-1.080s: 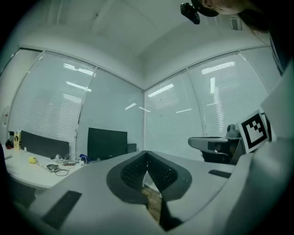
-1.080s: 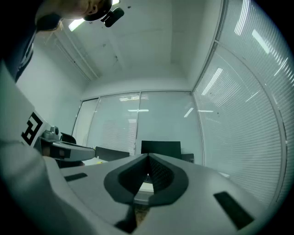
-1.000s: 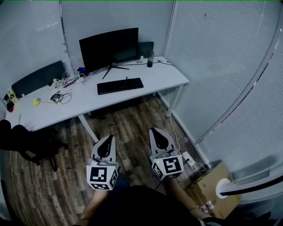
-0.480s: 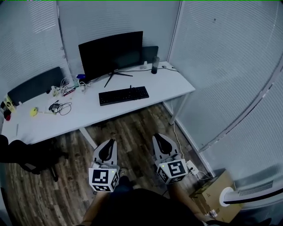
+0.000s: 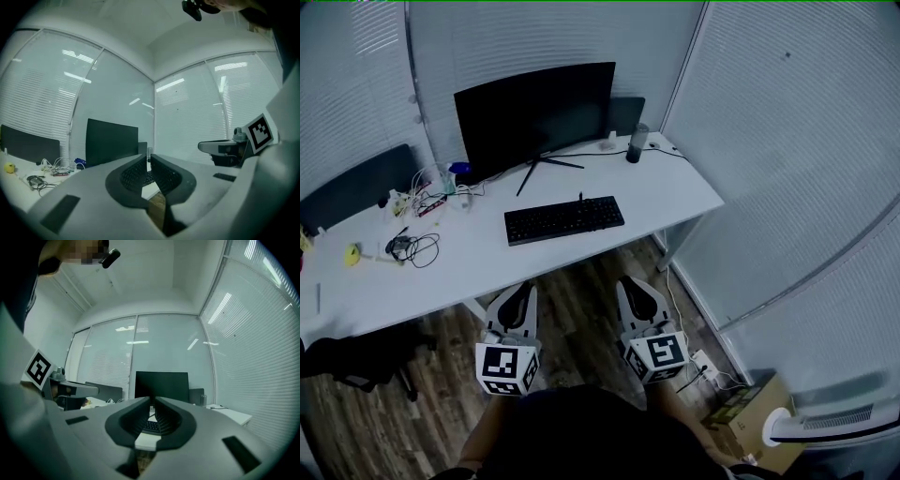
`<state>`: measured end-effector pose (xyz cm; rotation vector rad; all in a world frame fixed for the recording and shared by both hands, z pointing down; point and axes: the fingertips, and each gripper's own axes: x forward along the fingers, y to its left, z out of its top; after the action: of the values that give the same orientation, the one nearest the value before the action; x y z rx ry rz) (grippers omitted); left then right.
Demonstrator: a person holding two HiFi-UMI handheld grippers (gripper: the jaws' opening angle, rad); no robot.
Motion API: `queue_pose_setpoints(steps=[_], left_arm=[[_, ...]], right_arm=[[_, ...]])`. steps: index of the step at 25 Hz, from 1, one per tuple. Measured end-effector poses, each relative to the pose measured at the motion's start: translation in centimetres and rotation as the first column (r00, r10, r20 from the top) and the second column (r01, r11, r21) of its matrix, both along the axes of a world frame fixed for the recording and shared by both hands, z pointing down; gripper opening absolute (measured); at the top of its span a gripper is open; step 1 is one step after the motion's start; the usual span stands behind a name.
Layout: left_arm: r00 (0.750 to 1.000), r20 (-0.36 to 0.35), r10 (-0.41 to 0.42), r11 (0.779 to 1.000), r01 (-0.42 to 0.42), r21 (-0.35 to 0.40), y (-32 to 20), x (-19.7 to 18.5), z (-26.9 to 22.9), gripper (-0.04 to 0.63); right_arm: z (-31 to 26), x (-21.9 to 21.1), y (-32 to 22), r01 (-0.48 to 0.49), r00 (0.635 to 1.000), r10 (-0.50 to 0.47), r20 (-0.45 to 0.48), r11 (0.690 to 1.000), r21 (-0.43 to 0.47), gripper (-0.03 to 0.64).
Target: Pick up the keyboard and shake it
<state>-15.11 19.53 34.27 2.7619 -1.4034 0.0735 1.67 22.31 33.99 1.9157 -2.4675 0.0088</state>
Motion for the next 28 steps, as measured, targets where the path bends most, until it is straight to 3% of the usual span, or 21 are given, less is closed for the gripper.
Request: queue_pose_setpoints(steps=[7, 11, 21, 28], left_arm=[[0.998, 0.001, 0.066, 0.993, -0.066, -0.096, -4.4, 0.8, 3.3, 0.025], [0.998, 0.016, 0.063, 0.990, -0.061, -0.129, -6.6, 0.6, 4.8, 0.025], [0.997, 0.047, -0.057, 0.986, 0.064, -0.151, -15.2, -1.7, 6.4, 0.025], [0.986, 0.093, -0.141, 0.961, 0.159, -0.225, -23.6, -1.0, 8.4, 0.046]], right_arm=[[3.3, 1.3, -3.6, -0.075, 0.997, 0.076, 0.004, 0.992, -0.099, 0.031], [4.7, 1.7, -6.7, -0.072, 0.997, 0.075, 0.019, 0.990, -0.121, 0.031], [5.5, 1.1, -20.3, 0.059, 0.998, -0.057, 0.025, 0.992, -0.111, 0.031], [7.5, 3.3, -30.9, 0.153, 0.988, -0.156, -0.001, 0.973, -0.172, 0.031]])
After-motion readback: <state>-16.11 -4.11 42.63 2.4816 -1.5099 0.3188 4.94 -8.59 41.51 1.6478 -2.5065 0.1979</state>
